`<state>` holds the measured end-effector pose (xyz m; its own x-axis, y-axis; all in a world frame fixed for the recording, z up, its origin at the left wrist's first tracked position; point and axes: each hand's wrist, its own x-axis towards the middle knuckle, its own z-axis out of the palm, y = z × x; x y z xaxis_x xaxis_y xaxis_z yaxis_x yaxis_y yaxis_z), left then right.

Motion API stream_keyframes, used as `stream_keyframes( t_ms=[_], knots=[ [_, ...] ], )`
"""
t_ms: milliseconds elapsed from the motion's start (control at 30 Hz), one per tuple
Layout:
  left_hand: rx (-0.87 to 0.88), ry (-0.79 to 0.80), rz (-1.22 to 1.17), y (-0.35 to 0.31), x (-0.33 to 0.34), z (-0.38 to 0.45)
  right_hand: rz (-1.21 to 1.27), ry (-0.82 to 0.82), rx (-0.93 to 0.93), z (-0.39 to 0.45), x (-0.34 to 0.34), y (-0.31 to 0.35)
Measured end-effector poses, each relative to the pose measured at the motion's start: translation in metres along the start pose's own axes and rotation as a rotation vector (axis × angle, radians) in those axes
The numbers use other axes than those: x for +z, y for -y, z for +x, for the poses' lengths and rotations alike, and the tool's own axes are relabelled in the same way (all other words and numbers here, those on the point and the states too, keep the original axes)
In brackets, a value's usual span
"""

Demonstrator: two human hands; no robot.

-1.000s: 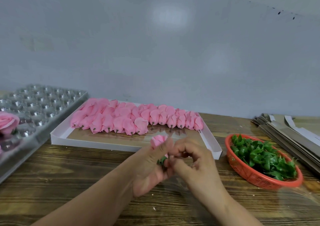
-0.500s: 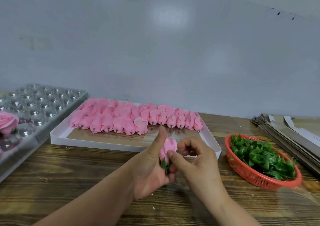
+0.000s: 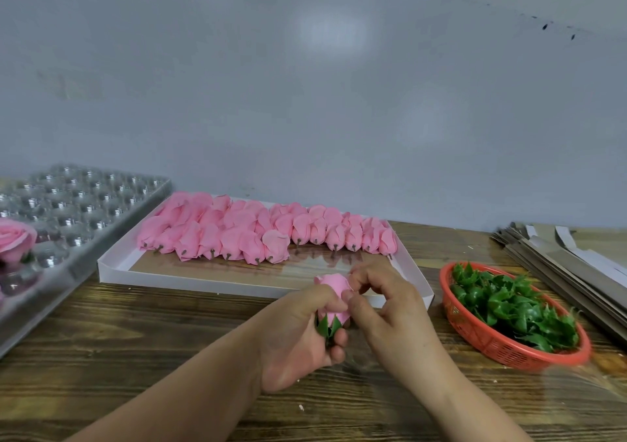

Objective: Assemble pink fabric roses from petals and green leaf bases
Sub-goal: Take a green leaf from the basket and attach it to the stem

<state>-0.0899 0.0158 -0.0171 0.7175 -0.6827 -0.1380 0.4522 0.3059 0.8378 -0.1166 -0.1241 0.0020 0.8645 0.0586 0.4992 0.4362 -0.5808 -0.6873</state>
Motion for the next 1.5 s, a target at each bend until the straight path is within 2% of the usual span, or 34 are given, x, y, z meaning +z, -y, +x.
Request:
stream_keyframes(
  t_ms=[133,333,733,1000,1133,1233,1333,1433,1500],
  knots=[
    [0.011,-0.055,0.002,0.002,0.001,0.002,0.018,-0.005,0.043,0.0,0.001,0.001],
    [0.011,-0.147,0.045,0.004,0.006,0.004,0.247,-0.033,0.214,0.004,-0.003,-0.004],
    [0.059,-0.201,0.168,0.003,0.014,0.001,0.078,-0.138,0.187,0.001,0.002,-0.001],
    [0.085,-0.246,0.275,0.007,0.013,0.003,0.504,-0.143,0.416,0.002,0.001,0.001],
    [0.082,-0.171,0.332,0.007,0.011,0.003,0.64,-0.119,0.478,0.002,0.0,0.002],
    [0.128,-0.141,0.46,0.009,0.011,0.004,0.694,-0.102,0.494,0.002,-0.001,0.003],
    [0.205,-0.216,0.484,0.013,0.009,0.007,0.762,-0.119,0.448,0.002,-0.001,0.005],
    [0.243,-0.328,0.459,0.015,0.002,0.011,0.681,-0.265,0.347,0.001,0.002,0.001],
    [0.275,-0.36,0.408,0.014,-0.001,0.011,0.563,-0.294,0.319,-0.002,0.009,-0.003]
  ],
)
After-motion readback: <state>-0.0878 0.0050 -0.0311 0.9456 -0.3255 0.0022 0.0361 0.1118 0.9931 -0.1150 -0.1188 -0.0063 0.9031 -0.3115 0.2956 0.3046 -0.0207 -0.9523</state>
